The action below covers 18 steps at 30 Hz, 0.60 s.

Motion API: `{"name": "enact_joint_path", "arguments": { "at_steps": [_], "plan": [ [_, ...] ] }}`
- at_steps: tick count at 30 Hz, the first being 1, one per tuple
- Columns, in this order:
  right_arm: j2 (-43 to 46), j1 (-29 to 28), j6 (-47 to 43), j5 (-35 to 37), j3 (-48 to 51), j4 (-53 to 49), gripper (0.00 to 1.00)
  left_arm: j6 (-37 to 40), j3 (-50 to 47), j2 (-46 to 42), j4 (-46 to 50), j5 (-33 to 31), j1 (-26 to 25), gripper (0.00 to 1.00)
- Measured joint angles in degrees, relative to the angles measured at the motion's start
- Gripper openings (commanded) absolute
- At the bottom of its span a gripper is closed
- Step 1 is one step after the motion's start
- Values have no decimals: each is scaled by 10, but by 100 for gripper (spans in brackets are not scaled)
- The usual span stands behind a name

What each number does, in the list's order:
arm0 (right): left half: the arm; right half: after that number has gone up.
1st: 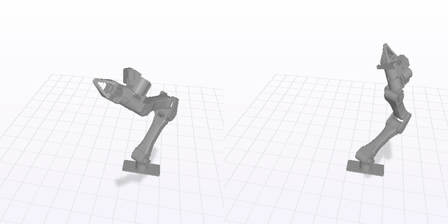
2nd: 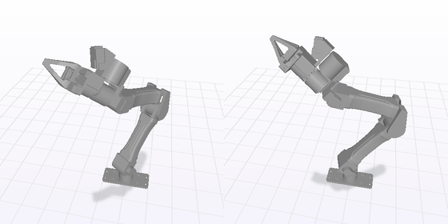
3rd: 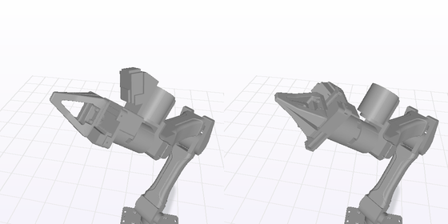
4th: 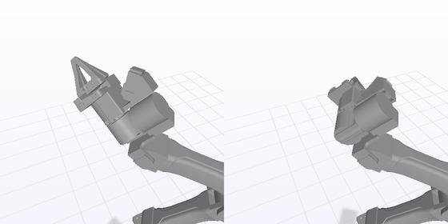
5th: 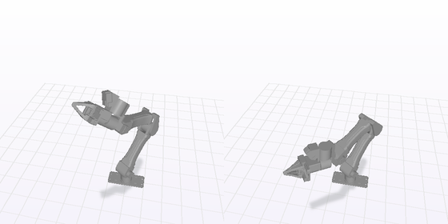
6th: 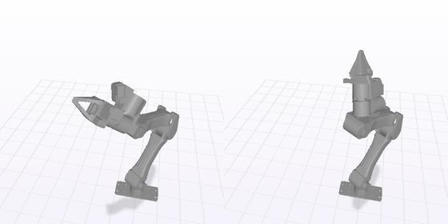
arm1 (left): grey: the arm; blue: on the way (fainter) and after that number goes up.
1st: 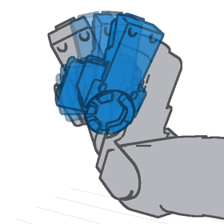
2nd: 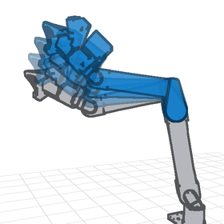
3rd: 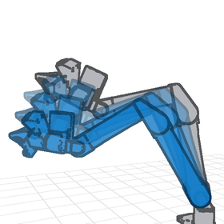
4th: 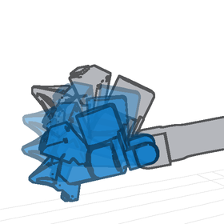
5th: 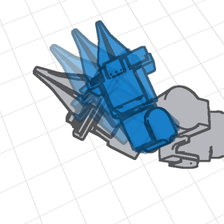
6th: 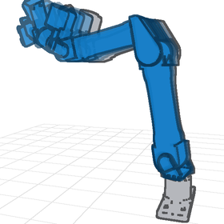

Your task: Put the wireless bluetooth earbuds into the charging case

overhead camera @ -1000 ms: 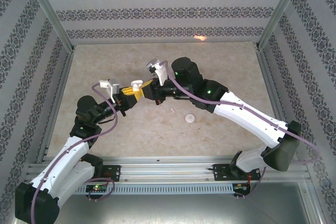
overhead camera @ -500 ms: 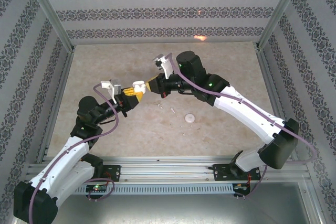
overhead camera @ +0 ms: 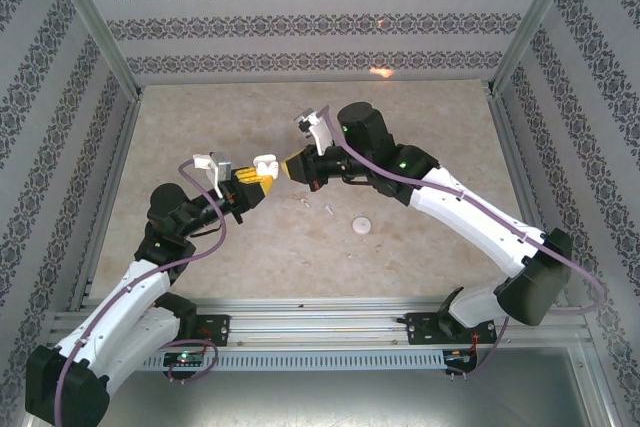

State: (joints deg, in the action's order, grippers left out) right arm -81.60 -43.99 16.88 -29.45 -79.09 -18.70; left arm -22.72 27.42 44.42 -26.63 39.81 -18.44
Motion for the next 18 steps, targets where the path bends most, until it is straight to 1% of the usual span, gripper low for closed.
{"name": "enact_joint_path", "arguments": {
  "at_steps": [7,13,18],
  "plan": [
    [19,0,15,-1,6,5,7,1,0,0,0,0,0,0],
    [23,0,21,-16,4,7,7,2,0,0,0,0,0,0],
    [-5,0,21,-24,-37,-7,6,6,21,19,4,2,0,0]
  ]
}}
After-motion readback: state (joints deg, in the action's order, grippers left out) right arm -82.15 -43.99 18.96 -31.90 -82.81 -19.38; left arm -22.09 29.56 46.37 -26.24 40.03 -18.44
